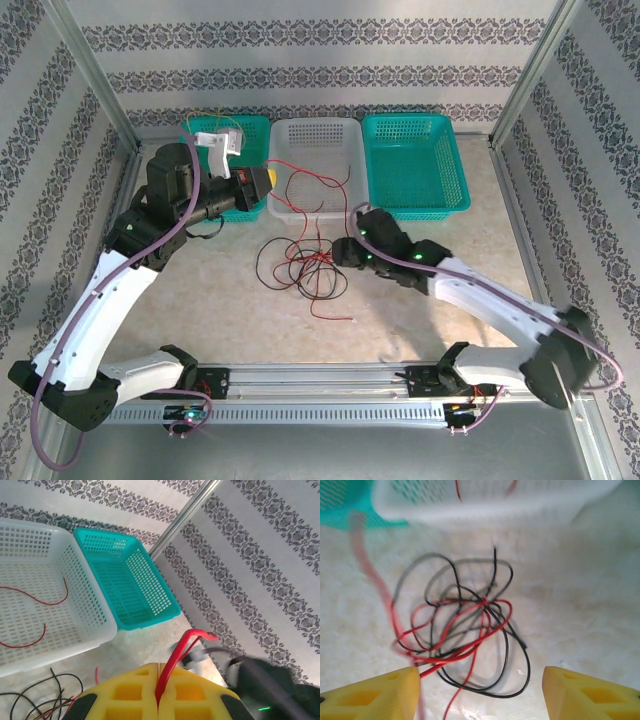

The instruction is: Untangle the cables

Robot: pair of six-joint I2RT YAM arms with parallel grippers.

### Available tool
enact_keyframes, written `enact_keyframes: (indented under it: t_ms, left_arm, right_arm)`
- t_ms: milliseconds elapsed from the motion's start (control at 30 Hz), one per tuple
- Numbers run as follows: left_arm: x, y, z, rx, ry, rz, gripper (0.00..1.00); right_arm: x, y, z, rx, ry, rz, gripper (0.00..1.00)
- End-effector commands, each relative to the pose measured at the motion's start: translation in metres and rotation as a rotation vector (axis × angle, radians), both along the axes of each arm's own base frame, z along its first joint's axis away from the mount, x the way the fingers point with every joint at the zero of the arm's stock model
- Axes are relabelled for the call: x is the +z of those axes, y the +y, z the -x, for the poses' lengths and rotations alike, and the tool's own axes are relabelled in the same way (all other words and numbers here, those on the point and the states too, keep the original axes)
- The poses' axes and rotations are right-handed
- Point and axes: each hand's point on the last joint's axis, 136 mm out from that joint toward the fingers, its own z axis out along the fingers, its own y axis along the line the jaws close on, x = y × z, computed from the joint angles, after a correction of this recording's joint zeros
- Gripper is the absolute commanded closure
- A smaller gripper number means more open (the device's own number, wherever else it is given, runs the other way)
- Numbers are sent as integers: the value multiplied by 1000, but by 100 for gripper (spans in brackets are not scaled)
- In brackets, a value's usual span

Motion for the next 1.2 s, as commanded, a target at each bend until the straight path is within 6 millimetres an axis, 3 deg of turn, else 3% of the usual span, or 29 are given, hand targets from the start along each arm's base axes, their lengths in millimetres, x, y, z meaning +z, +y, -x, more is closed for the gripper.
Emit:
enact_keyframes:
  t_ms: [0, 200, 333, 433, 633, 800, 1000, 1167]
  left_arm:
    - [7, 7, 1, 9, -41, -34, 100]
    - [9, 1, 2, -26, -35, -16, 100]
    - [16, -5, 5, -62, -38, 22, 100]
    - [24, -6, 7, -67, -44, 51, 100]
    - [30, 1, 8, -59, -49, 81, 100]
    - [32, 10, 6, -50, -37, 128, 100]
    - [47, 23, 1, -31, -47, 247, 100]
    - [59, 22, 0, -50, -64, 285, 100]
  right_arm:
    - [62, -31, 4, 2, -139, 60, 31]
    - [144, -24, 24, 138, -274, 3, 18]
    - [161, -6, 26, 209, -306, -22, 16]
    - [146, 0, 13, 192, -282, 32, 16]
    - [88, -5, -9, 111, -178, 80, 17]
    - [55, -16, -19, 47, -112, 97, 23]
    - [10, -9, -24, 17, -9, 48, 22]
    - [-32, -5, -26, -33, 65, 20, 25]
